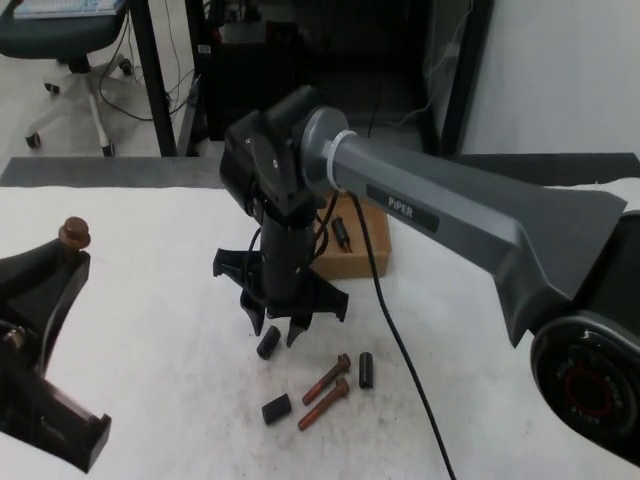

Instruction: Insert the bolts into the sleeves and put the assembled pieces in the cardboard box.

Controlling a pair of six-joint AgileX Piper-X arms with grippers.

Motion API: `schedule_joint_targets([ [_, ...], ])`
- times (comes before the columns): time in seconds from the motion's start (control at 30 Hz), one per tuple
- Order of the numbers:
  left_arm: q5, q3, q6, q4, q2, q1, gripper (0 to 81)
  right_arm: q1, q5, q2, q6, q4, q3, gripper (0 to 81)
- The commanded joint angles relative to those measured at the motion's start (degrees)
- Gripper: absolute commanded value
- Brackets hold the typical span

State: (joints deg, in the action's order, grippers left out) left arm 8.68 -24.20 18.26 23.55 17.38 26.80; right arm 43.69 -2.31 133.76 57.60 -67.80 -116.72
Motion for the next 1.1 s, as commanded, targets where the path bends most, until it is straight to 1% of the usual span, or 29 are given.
schedule_joint_targets([
  [0.0, 0.68, -0.63, 1.11, -0.60, -0.64, 0.26, 0.3, 0.41, -0.63, 0.11, 0.93, 1.23, -0.13, 43.1],
  [0.1, 0.68, -0.63, 1.83, -0.60, -0.64, 0.26, 0.3, 0.83, -0.63, 0.41, 2.01, 1.50, -0.13, 42.7],
  [0.33, 0.68, -0.63, 2.33, -0.60, -0.64, 0.26, 0.3, 0.85, -0.63, 0.93, 2.01, 1.38, -0.13, 38.4],
  [0.57, 1.22, -0.63, 2.33, -0.60, -0.64, 0.26, 0.3, 0.72, -0.63, 1.18, 2.01, 0.83, -0.13, 38.2],
  [0.6, 1.22, -0.63, 2.33, -0.60, -0.64, 0.26, 0.3, 0.72, -0.63, 1.21, 2.01, 0.93, -0.13, 37.0],
  [0.67, 1.62, -0.63, 2.33, -0.60, -0.64, 0.26, 0.3, 0.72, -0.63, 1.20, 2.01, 0.83, -0.13, 30.5],
  [0.73, 1.62, -0.63, 2.33, -0.60, -0.64, 0.26, 0.3, 0.72, -0.63, 1.20, 1.08, 0.39, -0.13, 17.2],
  [0.8, 1.62, -0.63, 2.33, -0.60, -0.64, 0.26, 0.3, 0.72, -0.63, 1.20, -0.42, 0.36, -0.13, 1.3],
  [0.97, 2.10, -0.63, 2.33, -0.60, -0.64, 0.26, 0.3, 0.59, -0.63, 1.20, -7.39, -0.22, -0.13, 0.8],
  [1.0, 2.23, -0.63, 2.33, -0.60, -0.64, 0.26, 0.3, 0.45, -0.63, 1.20, -9.89, -0.75, -0.13, 0.8],
  [1.07, 2.23, -0.63, 2.33, -0.60, -0.64, 0.26, 0.3, 0.39, -0.63, 1.20, -17.91, -2.97, -0.13, 0.8],
])
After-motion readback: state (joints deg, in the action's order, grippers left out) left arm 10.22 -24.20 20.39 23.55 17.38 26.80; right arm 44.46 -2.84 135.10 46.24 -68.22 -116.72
